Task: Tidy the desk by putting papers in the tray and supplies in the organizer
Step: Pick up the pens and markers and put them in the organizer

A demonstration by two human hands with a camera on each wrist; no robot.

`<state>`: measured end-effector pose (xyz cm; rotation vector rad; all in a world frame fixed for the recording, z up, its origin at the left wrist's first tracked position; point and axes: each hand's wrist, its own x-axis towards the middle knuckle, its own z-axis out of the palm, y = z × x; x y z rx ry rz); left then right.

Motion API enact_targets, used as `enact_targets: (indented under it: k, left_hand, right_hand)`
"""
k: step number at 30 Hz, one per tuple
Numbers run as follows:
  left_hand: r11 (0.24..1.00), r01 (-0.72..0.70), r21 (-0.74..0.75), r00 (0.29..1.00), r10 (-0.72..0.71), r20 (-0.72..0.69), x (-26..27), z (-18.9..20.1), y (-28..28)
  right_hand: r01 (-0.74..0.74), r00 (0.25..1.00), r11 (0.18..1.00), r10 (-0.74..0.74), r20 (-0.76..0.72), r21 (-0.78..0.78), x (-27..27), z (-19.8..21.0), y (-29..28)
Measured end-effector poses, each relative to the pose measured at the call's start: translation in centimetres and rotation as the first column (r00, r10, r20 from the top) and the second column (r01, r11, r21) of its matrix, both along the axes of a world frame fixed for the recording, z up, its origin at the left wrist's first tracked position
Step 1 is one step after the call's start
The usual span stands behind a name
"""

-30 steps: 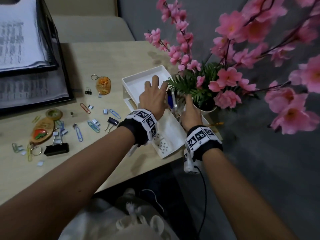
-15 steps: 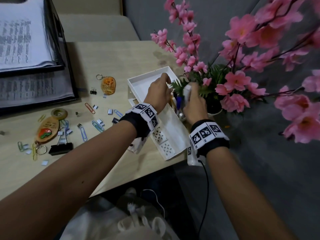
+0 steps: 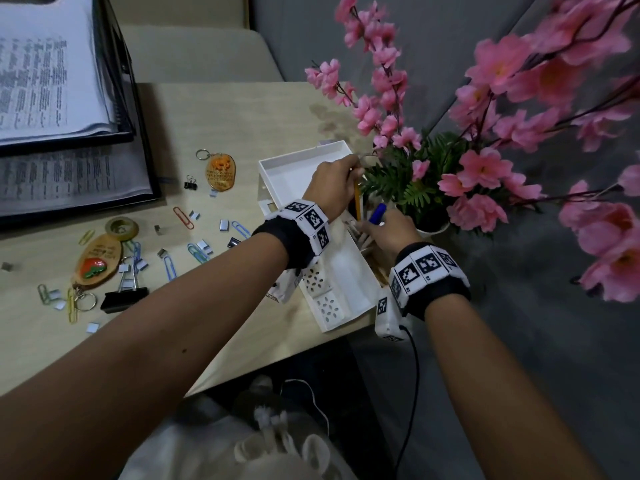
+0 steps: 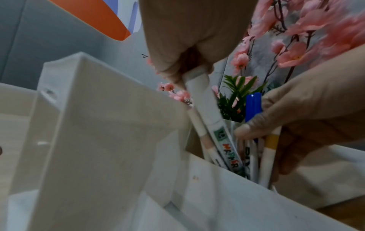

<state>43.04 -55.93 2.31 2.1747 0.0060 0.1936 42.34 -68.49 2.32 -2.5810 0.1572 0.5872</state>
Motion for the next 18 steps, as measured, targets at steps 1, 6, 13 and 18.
enact_targets:
  k: [1, 6, 13, 18]
  left_hand:
    - [1.000, -0.002, 0.005, 1.000, 0.003, -0.020, 0.1, 0.1, 0.0]
    - [0.994, -0.098, 0.055, 0.970, 0.108, -0.218, -0.9, -0.3, 0.0]
    - [0.998, -0.027, 0.054, 0.970, 0.039, -0.239, -1.6, -0.3, 0.6]
    - [0.986, 0.022, -0.164, 0.977, -0.056, -0.206, -1.4, 1.0, 0.3]
  right_hand:
    - [0.024, 1.000, 1.000, -0.024, 0.018, 0.009, -0.1, 0.1, -0.1]
    - [0.038, 0.998, 0.999, -0.038, 0.046, 0.019, -1.0, 0.1, -0.1]
    - [-0.106, 0.987, 0.994, 0.109, 0.114, -0.036, -0.9, 0.4, 1.8]
    - [0.158, 0.968, 0.984, -0.170, 0.183, 0.079, -0.8, 0.7, 1.2]
